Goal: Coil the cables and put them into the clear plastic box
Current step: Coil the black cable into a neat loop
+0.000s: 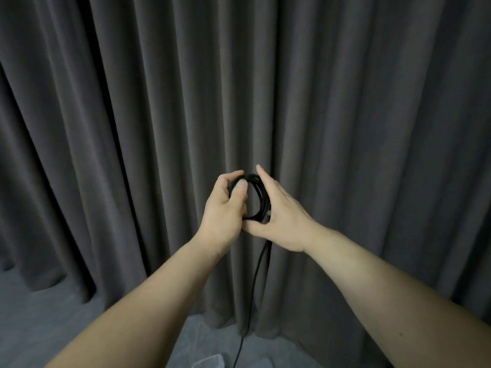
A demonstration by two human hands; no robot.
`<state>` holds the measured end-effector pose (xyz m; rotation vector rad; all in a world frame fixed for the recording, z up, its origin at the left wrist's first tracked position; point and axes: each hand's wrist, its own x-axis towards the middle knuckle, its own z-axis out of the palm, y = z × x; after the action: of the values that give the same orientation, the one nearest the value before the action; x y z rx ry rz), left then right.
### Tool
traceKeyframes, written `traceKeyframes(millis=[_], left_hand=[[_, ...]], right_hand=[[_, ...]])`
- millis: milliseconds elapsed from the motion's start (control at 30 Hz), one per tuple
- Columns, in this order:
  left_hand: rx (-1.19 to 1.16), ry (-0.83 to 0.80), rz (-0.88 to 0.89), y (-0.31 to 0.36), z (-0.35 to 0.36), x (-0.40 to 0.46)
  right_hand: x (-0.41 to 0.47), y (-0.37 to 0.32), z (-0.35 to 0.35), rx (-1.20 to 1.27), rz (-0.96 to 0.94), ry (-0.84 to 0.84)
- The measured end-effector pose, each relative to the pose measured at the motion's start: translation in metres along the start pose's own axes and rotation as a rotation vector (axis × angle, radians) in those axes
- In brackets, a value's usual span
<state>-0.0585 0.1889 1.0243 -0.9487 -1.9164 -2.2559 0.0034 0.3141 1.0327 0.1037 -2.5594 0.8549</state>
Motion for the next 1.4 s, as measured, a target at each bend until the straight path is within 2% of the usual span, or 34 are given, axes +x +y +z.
traceKeyframes(millis=[233,400,533,700,967,1067,1200,1300,1400], left_hand=[[0.044,-0.009,0.034,-0.001,0.006,0.003],[-0.119,-0.087,-0.025,0.004,0.006,0.003],[-0.161,-0.153,-0.051,0.008,0.001,0.004],[-0.169,-0.183,-0.015,0.007,-0.007,0.005],[-0.260,-0.255,-0.061,0.010,-0.012,0.003],[-0.267,-0.212,-0.034,0.009,-0.012,0.004],[-0.273,-0.076,0.009,0.013,-0.011,0.009],[-0.322,0.047,0.058,0.020,-0.016,0.019],[-0.384,0.168,0.046,0.025,-0.029,0.031]], right_hand=[[0.000,0.001,-0.001,-0.044,-0.013,-0.033],[0.007,0.006,-0.003,0.112,-0.022,0.040],[0.011,0.009,-0.005,0.218,-0.019,0.043],[0.015,0.012,-0.003,0.239,-0.055,0.053],[0.016,0.014,0.000,0.240,-0.075,0.022],[0.021,0.011,0.002,0.252,-0.063,-0.023],[0.027,0.008,0.004,0.187,-0.037,-0.074],[0.022,0.022,0.014,0.287,0.095,-0.029],[0.014,0.036,0.022,0.492,0.281,0.000]])
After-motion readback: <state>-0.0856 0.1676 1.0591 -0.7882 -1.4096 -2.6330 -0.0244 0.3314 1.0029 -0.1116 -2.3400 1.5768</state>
